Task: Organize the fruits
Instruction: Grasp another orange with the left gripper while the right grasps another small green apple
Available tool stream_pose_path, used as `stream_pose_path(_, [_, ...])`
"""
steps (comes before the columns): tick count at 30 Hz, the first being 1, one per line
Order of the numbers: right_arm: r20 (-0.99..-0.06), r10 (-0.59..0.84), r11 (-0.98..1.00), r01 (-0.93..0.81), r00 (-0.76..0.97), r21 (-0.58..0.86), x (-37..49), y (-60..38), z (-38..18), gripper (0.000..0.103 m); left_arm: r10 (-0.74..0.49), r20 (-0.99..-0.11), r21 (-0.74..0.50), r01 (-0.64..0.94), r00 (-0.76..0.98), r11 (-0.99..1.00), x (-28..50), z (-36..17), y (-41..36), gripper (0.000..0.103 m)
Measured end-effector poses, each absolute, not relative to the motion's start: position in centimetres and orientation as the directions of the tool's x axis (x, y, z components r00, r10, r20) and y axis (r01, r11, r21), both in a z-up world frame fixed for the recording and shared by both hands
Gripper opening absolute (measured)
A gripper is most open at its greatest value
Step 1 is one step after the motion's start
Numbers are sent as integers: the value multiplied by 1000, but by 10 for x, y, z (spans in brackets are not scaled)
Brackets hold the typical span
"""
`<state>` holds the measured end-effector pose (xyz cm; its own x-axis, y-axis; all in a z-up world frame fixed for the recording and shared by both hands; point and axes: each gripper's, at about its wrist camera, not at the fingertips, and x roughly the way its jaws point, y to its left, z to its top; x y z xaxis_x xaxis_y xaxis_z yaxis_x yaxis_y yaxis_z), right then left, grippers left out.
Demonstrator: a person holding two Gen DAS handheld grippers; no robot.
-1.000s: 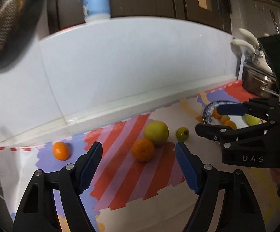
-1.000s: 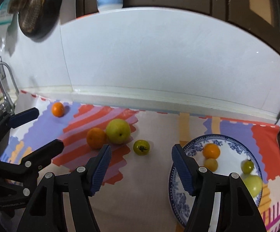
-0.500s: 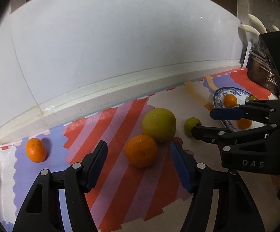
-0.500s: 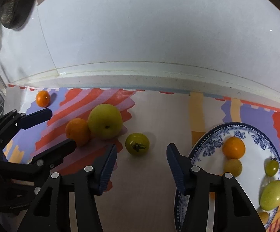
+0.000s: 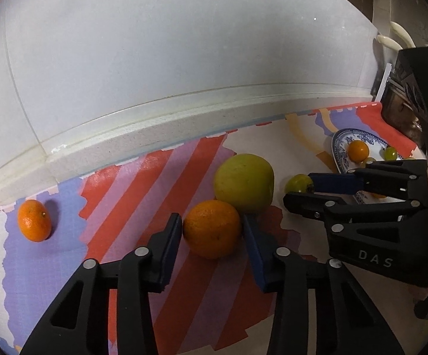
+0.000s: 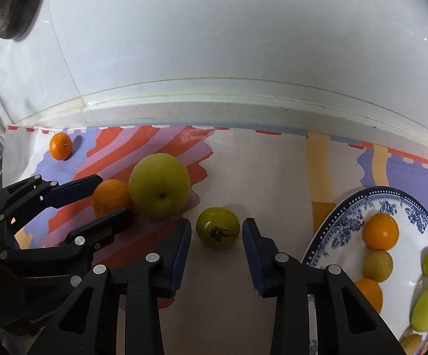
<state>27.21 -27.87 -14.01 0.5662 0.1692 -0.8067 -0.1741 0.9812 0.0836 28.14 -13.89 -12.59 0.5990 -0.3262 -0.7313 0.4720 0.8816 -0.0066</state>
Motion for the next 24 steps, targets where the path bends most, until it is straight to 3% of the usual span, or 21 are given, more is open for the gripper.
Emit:
stream_pose_path(10, [-789, 162, 982, -178, 593, 68, 265, -277, -134, 31, -324, -723, -12, 458, 610, 889, 276, -120, -137, 41])
stream_pose_path(24, [-706, 167, 984, -164, 688, 73, 224, -271, -84, 31, -350, -640, -16, 443, 684, 896, 235, -68, -126, 41])
